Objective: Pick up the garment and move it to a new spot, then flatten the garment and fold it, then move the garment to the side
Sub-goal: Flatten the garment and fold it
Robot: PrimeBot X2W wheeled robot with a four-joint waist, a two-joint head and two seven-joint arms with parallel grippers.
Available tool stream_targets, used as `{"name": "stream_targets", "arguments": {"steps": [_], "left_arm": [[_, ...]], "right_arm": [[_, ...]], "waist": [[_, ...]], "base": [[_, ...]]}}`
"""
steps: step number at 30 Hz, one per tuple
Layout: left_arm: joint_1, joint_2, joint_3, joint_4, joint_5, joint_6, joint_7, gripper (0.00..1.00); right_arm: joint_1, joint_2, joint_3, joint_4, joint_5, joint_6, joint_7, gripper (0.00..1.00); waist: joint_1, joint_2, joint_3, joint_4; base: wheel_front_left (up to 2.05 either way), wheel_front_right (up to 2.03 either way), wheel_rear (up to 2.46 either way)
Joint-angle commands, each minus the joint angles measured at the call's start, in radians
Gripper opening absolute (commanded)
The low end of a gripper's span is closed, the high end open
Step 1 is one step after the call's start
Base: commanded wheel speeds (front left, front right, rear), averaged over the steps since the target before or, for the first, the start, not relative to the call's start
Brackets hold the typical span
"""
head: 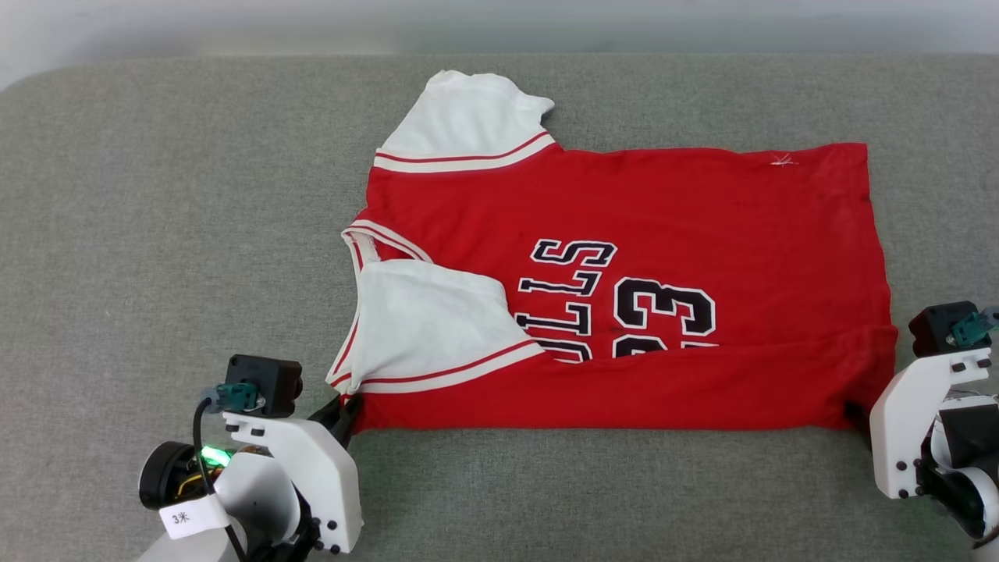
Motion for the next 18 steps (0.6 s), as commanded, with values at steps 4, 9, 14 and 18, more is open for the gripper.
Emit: {"name": "stream_targets", "arguments": {"steps": [4, 9, 14, 18], "left_arm": [[-0.009, 0.006, -0.006, -0.005, 0.006, 0.009, 0.015, 0.00], [0.001, 0.004, -0.010, 0.010, -0.002, 0.014, 0.022, 0.00], [0.022, 0.008, -0.012, 0.031, -0.013, 0.017, 0.025, 0.00], [0.045, 0.010, -0.016, 0.044, -0.023, 0.017, 0.029, 0.00]], "right_arm": [[0.008, 0.012, 0.059, 0.075, 0.015, -0.001, 0.016, 0.00], [-0.002, -0.015, 0.074, 0.106, 0.021, -0.001, -0.027, 0.00], [0.004, -0.051, 0.074, 0.112, 0.039, -0.002, -0.041, 0.00], [0.021, -0.075, 0.087, 0.090, 0.088, -0.001, -0.036, 0.00]], "waist": [[-0.0001, -0.0001, 0.013, 0.005], [-0.0001, -0.0001, -0.002, 0.002], [-0.0001, -0.0001, -0.042, -0.006], [-0.0001, -0.0001, -0.087, -0.012]], "base": [[0.00, 0.00, 0.00], [0.00, 0.00, 0.00], [0.00, 0.00, 0.00], [0.00, 0.00, 0.00]]}}
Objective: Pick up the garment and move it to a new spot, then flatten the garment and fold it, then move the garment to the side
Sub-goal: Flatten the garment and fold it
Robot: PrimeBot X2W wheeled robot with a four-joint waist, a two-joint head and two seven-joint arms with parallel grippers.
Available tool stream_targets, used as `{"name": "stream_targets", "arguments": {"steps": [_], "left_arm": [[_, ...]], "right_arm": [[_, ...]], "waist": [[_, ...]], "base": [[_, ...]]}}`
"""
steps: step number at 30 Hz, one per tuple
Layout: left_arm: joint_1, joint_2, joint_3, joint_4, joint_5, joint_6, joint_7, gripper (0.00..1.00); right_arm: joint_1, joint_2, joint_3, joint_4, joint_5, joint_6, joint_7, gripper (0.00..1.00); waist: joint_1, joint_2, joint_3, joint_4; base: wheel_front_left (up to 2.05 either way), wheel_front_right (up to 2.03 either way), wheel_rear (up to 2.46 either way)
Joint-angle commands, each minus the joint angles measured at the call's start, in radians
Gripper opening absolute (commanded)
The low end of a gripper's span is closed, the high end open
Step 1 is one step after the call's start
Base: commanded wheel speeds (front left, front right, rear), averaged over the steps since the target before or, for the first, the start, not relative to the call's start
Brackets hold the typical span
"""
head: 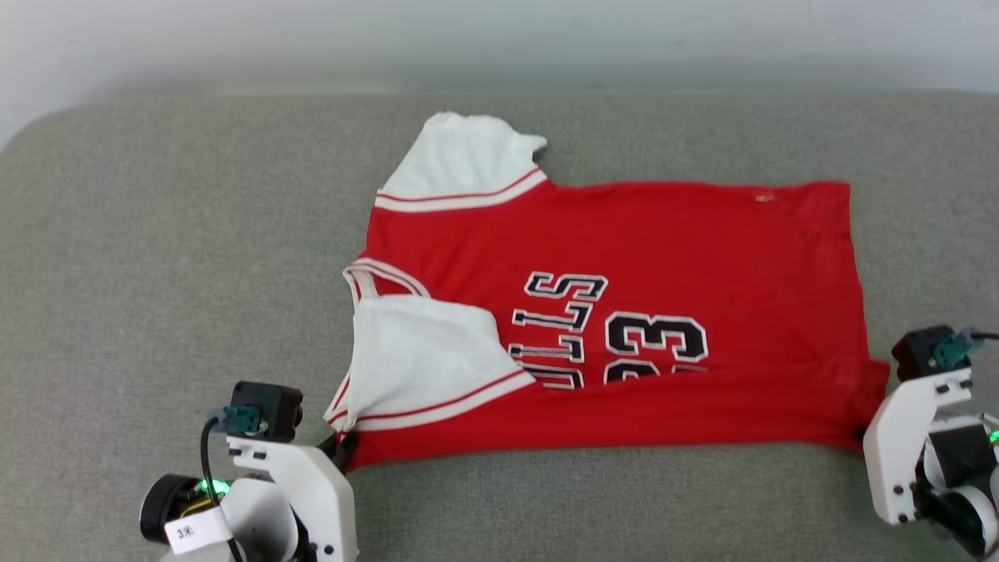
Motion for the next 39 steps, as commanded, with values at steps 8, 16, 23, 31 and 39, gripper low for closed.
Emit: {"name": "stream_targets", "arguments": {"steps": [8, 16, 23, 31, 39], "left_arm": [[0.101, 0.028, -0.014, 0.001, -0.025, 0.018, 0.014, 0.00], [0.182, 0.047, -0.030, -0.040, -0.042, 0.040, 0.030, 0.00], [0.199, 0.024, -0.058, -0.015, -0.045, 0.021, 0.022, 0.00], [0.162, -0.026, -0.077, 0.074, -0.062, -0.036, -0.005, 0.00], [0.137, -0.047, -0.084, 0.148, -0.053, -0.056, -0.029, 1.00]], "right_arm": [[0.106, -0.094, 0.019, -0.069, 0.084, -0.002, 0.061, 0.00], [0.214, -0.109, -0.024, -0.126, 0.110, -0.002, 0.091, 0.00], [0.300, -0.077, -0.066, -0.161, 0.100, -0.002, 0.100, 0.00], [0.280, -0.038, -0.071, -0.120, 0.056, -0.002, 0.030, 0.00], [0.251, -0.021, -0.035, -0.068, 0.048, -0.002, -0.024, 0.89]], "waist": [[-0.0001, -0.0001, -0.111, -0.012], [-0.0001, -0.0001, -0.139, -0.007], [-0.0001, -0.0001, -0.131, -0.005], [-0.0001, -0.0001, -0.097, -0.006], [-0.0001, -0.0001, -0.082, -0.007]], "base": [[0.00, 0.00, 0.00], [0.00, 0.00, 0.00], [0.00, 0.00, 0.00], [0.00, 0.00, 0.00], [0.00, 0.00, 0.00]]}}
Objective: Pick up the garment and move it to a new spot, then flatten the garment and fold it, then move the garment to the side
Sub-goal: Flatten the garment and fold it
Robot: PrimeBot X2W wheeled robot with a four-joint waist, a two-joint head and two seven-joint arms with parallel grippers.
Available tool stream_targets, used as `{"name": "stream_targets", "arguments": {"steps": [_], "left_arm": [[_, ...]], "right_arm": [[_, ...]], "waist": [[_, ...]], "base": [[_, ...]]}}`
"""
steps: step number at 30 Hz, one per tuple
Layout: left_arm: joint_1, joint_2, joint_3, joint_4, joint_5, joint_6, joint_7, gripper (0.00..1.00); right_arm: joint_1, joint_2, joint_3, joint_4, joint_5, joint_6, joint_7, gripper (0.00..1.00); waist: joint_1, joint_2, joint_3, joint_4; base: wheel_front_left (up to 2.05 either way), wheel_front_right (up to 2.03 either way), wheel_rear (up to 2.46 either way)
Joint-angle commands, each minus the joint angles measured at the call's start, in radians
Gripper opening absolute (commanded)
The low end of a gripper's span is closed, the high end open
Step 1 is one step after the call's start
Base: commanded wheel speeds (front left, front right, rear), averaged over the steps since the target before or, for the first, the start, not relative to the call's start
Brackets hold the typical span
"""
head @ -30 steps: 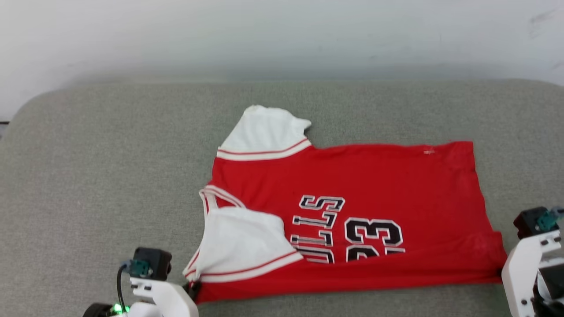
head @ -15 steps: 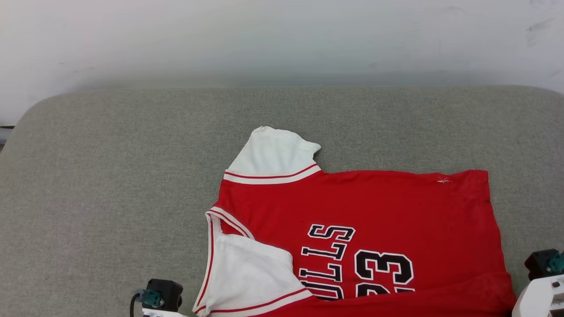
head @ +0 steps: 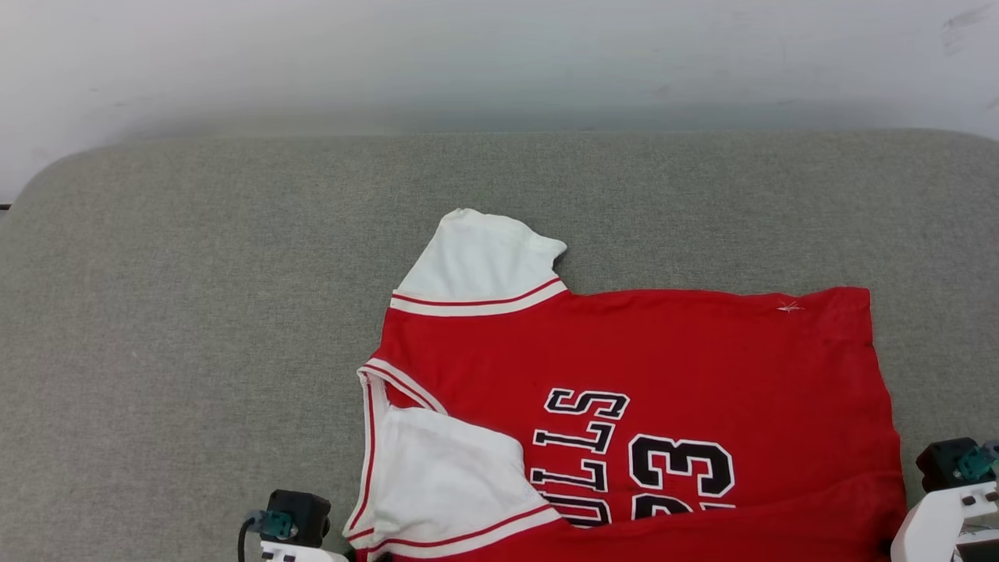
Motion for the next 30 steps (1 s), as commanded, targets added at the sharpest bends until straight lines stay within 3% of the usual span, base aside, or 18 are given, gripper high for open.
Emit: {"name": "stream_targets", "arguments": {"steps": [1, 10, 15, 21, 24, 30], "left_arm": [[-0.017, -0.002, 0.002, 0.020, 0.010, 0.000, -0.006, 1.00], [-0.035, 0.022, 0.031, -0.014, 0.022, 0.020, -0.033, 1.00], [-0.073, 0.066, 0.068, -0.114, 0.042, 0.046, -0.034, 1.00], [-0.203, 0.142, 0.118, -0.214, 0.060, 0.039, 0.037, 1.00], [-0.307, 0.161, 0.137, -0.227, 0.050, 0.008, 0.089, 1.00], [-0.529, 0.182, 0.129, -0.153, 0.023, -0.099, 0.228, 1.00]], "right_arm": [[-0.014, 0.015, 0.007, 0.015, -0.004, -0.002, -0.013, 1.00], [-0.041, 0.005, -0.018, -0.058, 0.042, -0.001, 0.005, 1.00], [-0.053, 0.004, -0.040, -0.192, 0.053, -0.001, 0.041, 1.00], [-0.073, 0.022, -0.049, -0.365, 0.048, -0.001, 0.106, 1.00], [-0.085, 0.034, -0.040, -0.430, 0.043, -0.001, 0.132, 1.00], [-0.122, 0.062, -0.005, -0.504, 0.029, -0.001, 0.137, 1.00]], "waist": [[0.0001, 0.0000, -0.001, -0.001], [0.0001, 0.0000, -0.024, -0.016], [0.0001, 0.0000, -0.016, -0.046], [0.0001, 0.0000, 0.027, -0.099], [0.0001, 0.0000, 0.065, -0.127], [0.0001, 0.0000, 0.157, -0.194]], "base": [[0.00, 0.00, 0.00], [0.00, 0.00, 0.00], [0.00, 0.00, 0.00], [0.00, 0.00, 0.00], [0.00, 0.00, 0.00], [0.00, 0.00, 0.00]]}}
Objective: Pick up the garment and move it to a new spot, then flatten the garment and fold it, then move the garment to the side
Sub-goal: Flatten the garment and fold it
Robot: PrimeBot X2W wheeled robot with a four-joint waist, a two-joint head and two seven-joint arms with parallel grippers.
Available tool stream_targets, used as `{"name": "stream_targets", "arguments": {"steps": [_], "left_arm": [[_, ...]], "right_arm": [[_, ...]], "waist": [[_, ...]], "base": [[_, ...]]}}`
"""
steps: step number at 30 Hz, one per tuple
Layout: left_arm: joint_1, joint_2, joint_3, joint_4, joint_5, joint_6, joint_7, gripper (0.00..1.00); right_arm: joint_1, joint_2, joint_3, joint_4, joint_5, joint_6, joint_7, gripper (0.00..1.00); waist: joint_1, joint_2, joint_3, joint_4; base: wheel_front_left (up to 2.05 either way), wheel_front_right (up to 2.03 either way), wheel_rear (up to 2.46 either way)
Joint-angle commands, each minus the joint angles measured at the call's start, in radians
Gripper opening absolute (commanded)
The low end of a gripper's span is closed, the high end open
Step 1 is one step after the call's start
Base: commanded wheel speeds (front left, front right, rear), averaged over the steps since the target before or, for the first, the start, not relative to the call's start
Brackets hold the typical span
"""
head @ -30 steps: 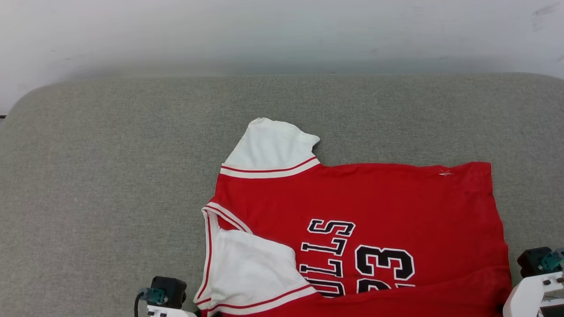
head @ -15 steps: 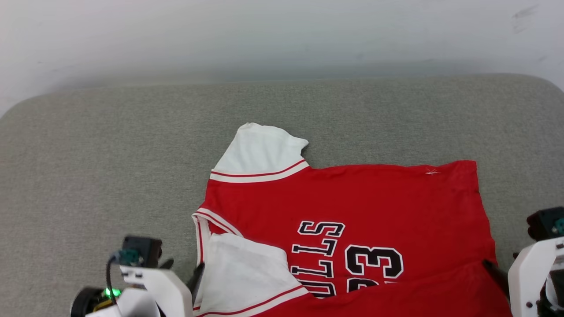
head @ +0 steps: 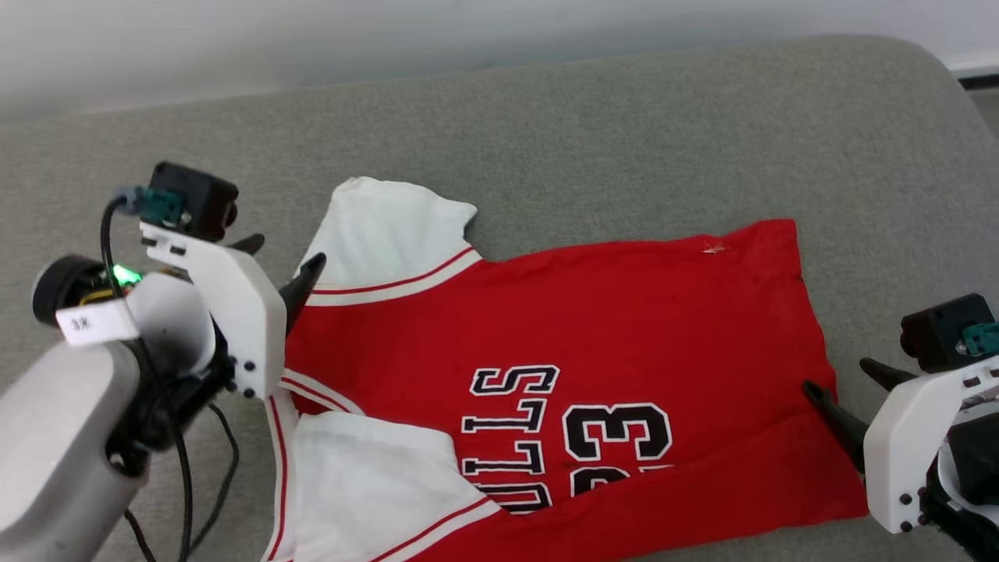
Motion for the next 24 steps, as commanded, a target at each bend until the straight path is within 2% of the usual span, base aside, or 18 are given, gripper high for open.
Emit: {"name": "stream_targets", "arguments": {"steps": [1, 5, 13, 17, 24], "left_arm": [[-0.055, 0.003, -0.004, 0.022, 0.002, -0.021, 0.028, 1.00], [-0.189, 0.001, -0.015, 0.100, -0.001, -0.073, 0.105, 1.00], [-0.402, -0.016, -0.041, 0.294, 0.004, -0.148, 0.232, 1.00], [-0.459, -0.028, -0.055, 0.385, 0.013, -0.171, 0.253, 1.00], [-0.516, -0.051, -0.060, 0.497, 0.030, -0.190, 0.225, 1.00]], "right_arm": [[-0.015, 0.013, 0.005, -0.010, -0.008, -0.001, -0.005, 1.00], [-0.034, 0.031, 0.018, -0.028, -0.012, -0.001, -0.018, 1.00], [-0.075, 0.059, 0.039, 0.004, -0.019, -0.001, -0.059, 1.00], [-0.091, 0.064, 0.052, 0.020, -0.023, -0.001, -0.077, 1.00], [-0.119, 0.069, 0.070, 0.040, -0.026, -0.001, -0.095, 1.00]], "waist": [[-0.0001, 0.0000, 0.063, -0.051], [-0.0001, 0.0000, 0.126, -0.084], [-0.0001, 0.0000, 0.229, -0.130], [-0.0001, 0.0000, 0.261, -0.143], [-0.0001, 0.0000, 0.297, -0.153]], "base": [[0.00, 0.00, 0.00], [0.00, 0.00, 0.00], [0.00, 0.00, 0.00], [0.00, 0.00, 0.00], [0.00, 0.00, 0.00]]}}
